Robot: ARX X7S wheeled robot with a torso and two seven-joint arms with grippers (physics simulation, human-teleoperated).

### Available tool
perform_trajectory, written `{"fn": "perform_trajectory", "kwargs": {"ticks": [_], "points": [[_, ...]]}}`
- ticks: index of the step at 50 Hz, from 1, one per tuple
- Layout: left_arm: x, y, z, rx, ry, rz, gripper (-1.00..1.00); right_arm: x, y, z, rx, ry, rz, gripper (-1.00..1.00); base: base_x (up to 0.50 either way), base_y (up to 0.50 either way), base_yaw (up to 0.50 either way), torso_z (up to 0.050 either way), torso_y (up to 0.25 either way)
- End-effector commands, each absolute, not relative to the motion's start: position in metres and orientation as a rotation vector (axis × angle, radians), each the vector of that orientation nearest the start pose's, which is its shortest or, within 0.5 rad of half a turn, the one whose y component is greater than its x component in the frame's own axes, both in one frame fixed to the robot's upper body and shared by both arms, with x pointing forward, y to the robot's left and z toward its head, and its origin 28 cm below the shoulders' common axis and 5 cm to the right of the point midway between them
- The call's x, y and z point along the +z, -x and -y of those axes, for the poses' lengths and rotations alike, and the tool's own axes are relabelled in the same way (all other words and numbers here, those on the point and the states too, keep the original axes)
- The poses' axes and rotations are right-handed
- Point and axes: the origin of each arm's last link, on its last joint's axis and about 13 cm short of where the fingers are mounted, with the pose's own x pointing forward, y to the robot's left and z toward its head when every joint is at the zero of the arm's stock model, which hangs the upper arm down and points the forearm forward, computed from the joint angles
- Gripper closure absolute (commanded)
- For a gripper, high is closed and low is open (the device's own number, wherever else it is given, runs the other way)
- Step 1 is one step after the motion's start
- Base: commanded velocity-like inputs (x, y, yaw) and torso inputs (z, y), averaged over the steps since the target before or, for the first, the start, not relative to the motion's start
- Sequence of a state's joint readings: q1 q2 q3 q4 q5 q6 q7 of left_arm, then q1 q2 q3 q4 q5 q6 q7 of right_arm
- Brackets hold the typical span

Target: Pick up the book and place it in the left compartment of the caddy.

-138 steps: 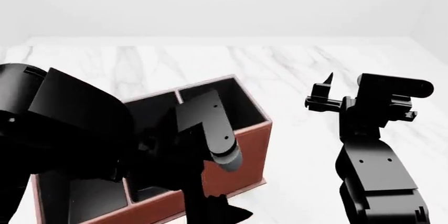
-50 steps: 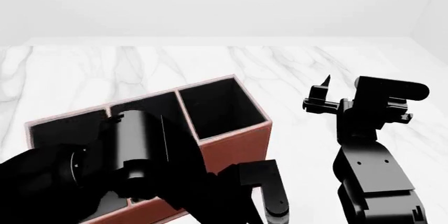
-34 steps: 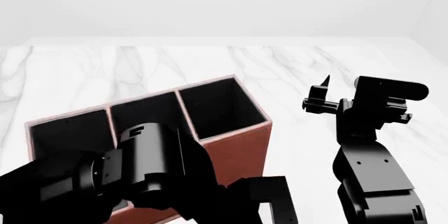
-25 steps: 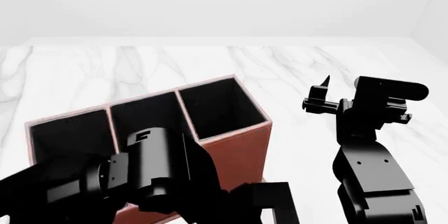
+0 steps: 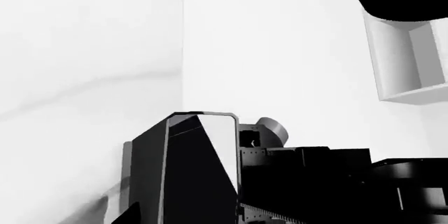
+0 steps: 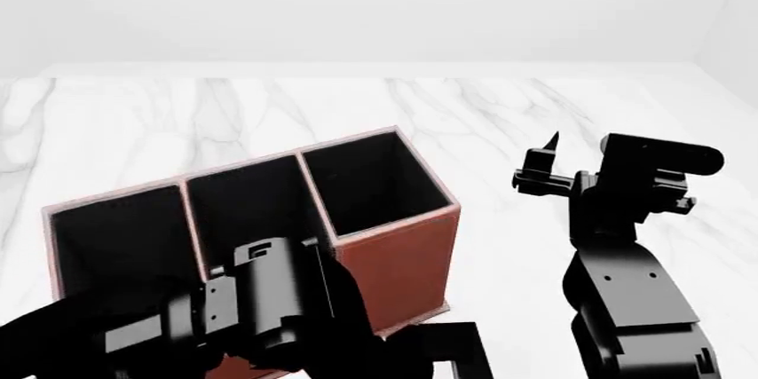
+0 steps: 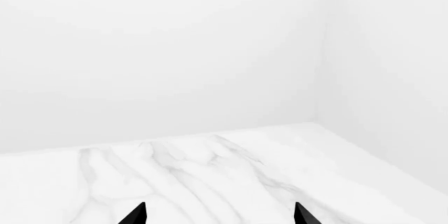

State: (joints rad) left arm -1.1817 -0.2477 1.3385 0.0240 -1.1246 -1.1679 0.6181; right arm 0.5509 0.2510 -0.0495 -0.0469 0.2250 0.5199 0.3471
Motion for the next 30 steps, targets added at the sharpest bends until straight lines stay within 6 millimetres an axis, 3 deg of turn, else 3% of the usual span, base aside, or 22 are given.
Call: {"fn": "perform_trajectory", "kwargs": {"ticks": [1,3,4,19,24,30], "points": [[0.122,-0.272,-0.119,-1.637,-0.413,-1.167,-1.00,0.136,-0.312,0.147,-0.311,0.034,0.068,-1.00,0.00,0.00,0.00,0.000,0.000],[0.120,-0.273,-0.120,-1.628,-0.408,-1.181,-1.00,0.136,-0.312,0.147,-0.310,0.032,0.069,-1.00,0.00,0.00,0.00,0.000,0.000],[0.119,-0.273,-0.121,-1.624,-0.401,-1.190,1.00,0.136,-0.312,0.147,-0.310,0.032,0.069,-1.00,0.00,0.00,0.00,0.000,0.000],[0.122,-0.266,-0.128,-1.567,-0.426,-1.275,1.00,0.135,-0.312,0.149,-0.317,0.030,0.067,-1.00,0.00,0.00,0.00,0.000,0.000],[0.136,-0.266,-0.138,-1.503,-0.452,-1.251,1.00,0.134,-0.313,0.149,-0.318,0.031,0.064,-1.00,0.00,0.00,0.00,0.000,0.000],[0.171,-0.261,-0.161,-1.334,-0.493,-1.240,1.00,0.136,-0.313,0.148,-0.328,0.028,0.072,-1.00,0.00,0.00,0.00,0.000,0.000]]}}
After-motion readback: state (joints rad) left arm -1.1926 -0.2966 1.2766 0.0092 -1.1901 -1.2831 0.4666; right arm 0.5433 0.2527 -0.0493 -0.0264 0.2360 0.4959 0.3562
